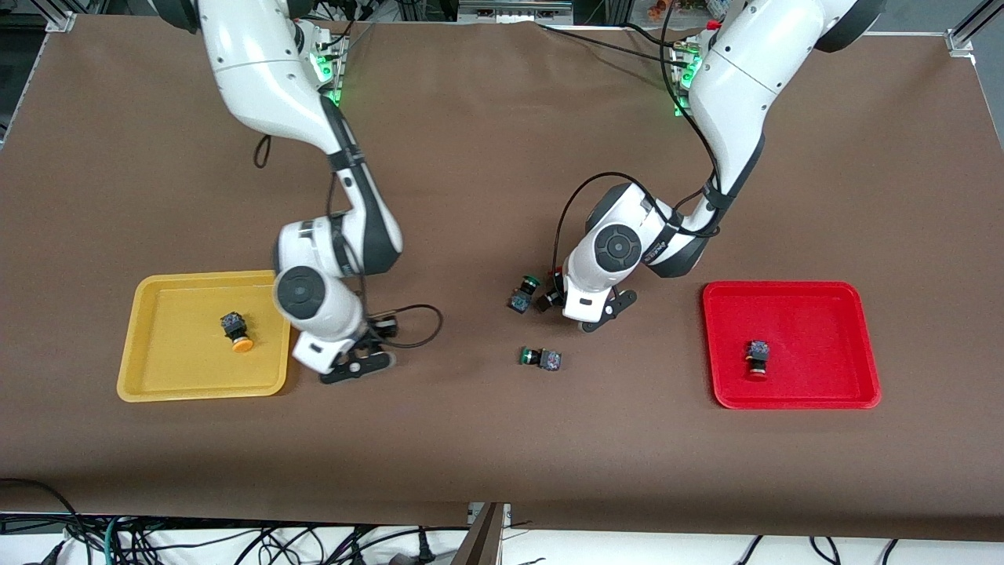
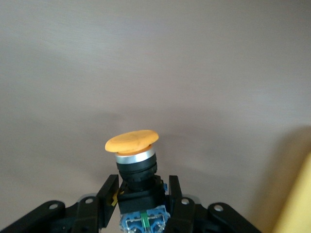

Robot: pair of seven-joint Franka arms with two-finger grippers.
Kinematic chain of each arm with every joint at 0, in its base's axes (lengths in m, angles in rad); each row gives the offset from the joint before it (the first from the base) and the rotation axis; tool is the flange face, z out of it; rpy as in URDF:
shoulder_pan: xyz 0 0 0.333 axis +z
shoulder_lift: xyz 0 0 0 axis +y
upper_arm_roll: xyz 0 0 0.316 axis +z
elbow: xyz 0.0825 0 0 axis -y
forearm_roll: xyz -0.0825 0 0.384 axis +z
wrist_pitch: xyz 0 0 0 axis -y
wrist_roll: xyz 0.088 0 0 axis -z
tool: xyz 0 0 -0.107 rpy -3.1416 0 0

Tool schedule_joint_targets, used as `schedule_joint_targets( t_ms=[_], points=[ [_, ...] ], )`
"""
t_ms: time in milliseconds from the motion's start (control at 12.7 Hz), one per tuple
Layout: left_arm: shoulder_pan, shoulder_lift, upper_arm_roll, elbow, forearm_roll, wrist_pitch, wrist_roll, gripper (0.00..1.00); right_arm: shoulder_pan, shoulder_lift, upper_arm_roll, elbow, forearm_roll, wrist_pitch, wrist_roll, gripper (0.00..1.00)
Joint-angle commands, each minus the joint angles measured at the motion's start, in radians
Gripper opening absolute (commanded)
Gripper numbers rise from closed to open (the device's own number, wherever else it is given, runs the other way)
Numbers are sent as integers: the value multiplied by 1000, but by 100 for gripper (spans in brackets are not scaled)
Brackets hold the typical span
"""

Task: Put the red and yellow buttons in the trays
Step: 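Carry the red button to the red tray while the right gripper carries yellow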

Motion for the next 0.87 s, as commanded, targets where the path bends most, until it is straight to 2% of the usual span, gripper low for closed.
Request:
schedule_joint_targets(
  t_ms=[0, 79, 236, 394, 473, 552, 630, 709, 788],
  points=[
    [-32, -9, 10, -26, 31, 15, -14, 47, -29, -41, -75, -86, 21, -18, -226, 0],
    [-30, -9, 10, -26, 40, 15, -12, 32, -54, -45, -78, -111, 21, -21, -267, 0],
    [-27, -14, 10, -25, 60, 7, 0, 13, -104, -76, -77, -180, 22, -13, -326, 0],
    [2, -60, 15, -8, 60, -61, 43, 12, -141, -85, -77, -209, 22, -19, -362, 6],
    [31, -96, 15, 4, 60, -133, 102, 12, -152, -85, -77, -208, 32, -22, -365, 26],
    [66, -127, 15, 15, 60, -201, 180, 13, -152, -85, -77, -203, 51, -25, -362, 75],
    [103, -150, 15, 32, 60, -253, 266, 13, -152, -91, -77, -194, 68, -39, -362, 77],
    [146, -159, 15, 47, 60, -288, 341, 13, -152, -110, -77, -188, 73, -59, -353, 86],
    [189, -163, 17, 55, 62, -310, 424, 13, -148, -137, -74, -180, 73, -71, -333, 99]
  ],
)
